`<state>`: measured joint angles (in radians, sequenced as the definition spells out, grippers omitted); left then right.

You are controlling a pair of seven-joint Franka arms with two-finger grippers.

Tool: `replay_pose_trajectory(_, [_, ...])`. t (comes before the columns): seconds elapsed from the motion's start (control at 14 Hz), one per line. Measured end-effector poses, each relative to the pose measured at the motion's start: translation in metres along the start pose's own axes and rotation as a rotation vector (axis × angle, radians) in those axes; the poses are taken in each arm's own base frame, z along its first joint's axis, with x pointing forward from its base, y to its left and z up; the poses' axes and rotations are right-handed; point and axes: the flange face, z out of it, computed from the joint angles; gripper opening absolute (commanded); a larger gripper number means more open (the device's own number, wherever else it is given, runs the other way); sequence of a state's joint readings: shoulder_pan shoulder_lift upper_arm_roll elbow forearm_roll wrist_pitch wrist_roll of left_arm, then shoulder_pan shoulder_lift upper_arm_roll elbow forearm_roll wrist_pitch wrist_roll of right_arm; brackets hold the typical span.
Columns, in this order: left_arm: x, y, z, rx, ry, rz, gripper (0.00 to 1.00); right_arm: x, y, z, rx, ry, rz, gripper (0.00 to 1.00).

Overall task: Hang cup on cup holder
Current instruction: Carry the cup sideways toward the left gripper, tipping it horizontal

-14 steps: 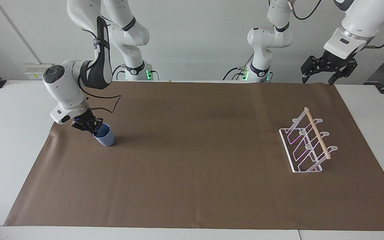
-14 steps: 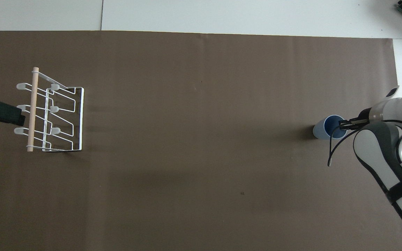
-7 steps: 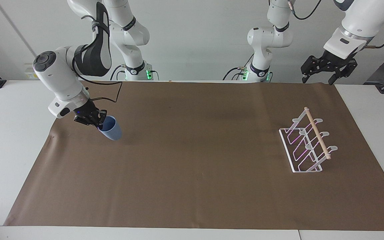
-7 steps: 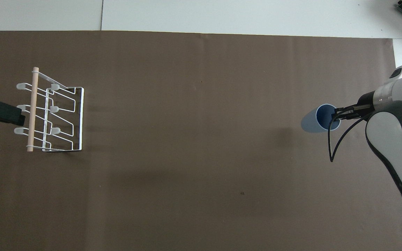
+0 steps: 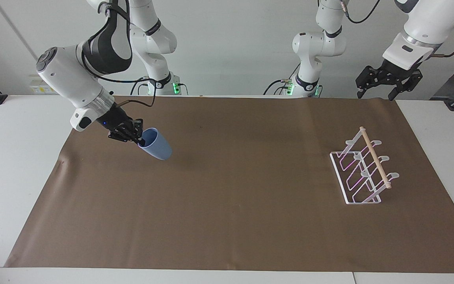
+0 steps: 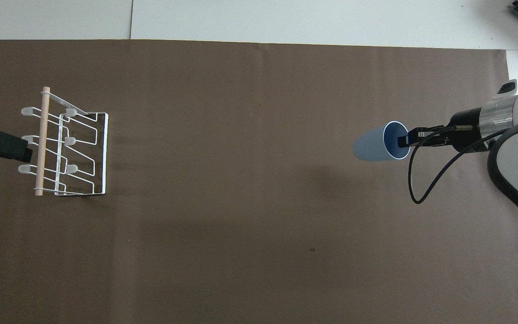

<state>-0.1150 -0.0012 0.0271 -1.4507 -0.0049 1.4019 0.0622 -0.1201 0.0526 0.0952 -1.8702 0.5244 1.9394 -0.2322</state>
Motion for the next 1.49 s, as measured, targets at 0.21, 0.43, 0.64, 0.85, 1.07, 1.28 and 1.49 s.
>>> replay_pose_trajectory(0.21, [0.0, 0.0, 0.0, 0.0, 0.0, 0.0, 1.0, 0.003, -0.026, 0.0, 0.149, 0.026, 0.03, 0.0])
replay_pose_trajectory(0.43, [0.0, 0.0, 0.0, 0.0, 0.0, 0.0, 1.0, 0.004, -0.045, -0.003, 0.321, 0.039, 0.078, 0.0])
replay_pose_trajectory(0.64, [0.0, 0.0, 0.0, 0.0, 0.0, 0.0, 1.0, 0.003, -0.058, -0.008, 0.464, 0.038, 0.115, 0.0])
replay_pose_trajectory(0.85, [0.0, 0.0, 0.0, 0.0, 0.0, 0.0, 1.0, -0.004, -0.074, -0.005, 0.598, -0.022, 0.129, 0.0])
replay_pose_trajectory(1.07, [0.0, 0.002, 0.0, 0.0, 0.0, 0.004, 1.0, -0.011, -0.084, 0.012, 0.726, -0.05, 0.186, 0.0])
replay_pose_trajectory(1.28, [-0.003, 0.011, -0.004, 0.001, 0.007, 0.02, 1.0, -0.016, -0.08, 0.03, 0.843, -0.059, 0.27, 0.0])
replay_pose_trajectory(1.49, [-0.005, 0.023, -0.008, -0.037, 0.015, 0.038, 1.0, -0.018, -0.083, 0.037, 0.902, -0.057, 0.298, 0.0])
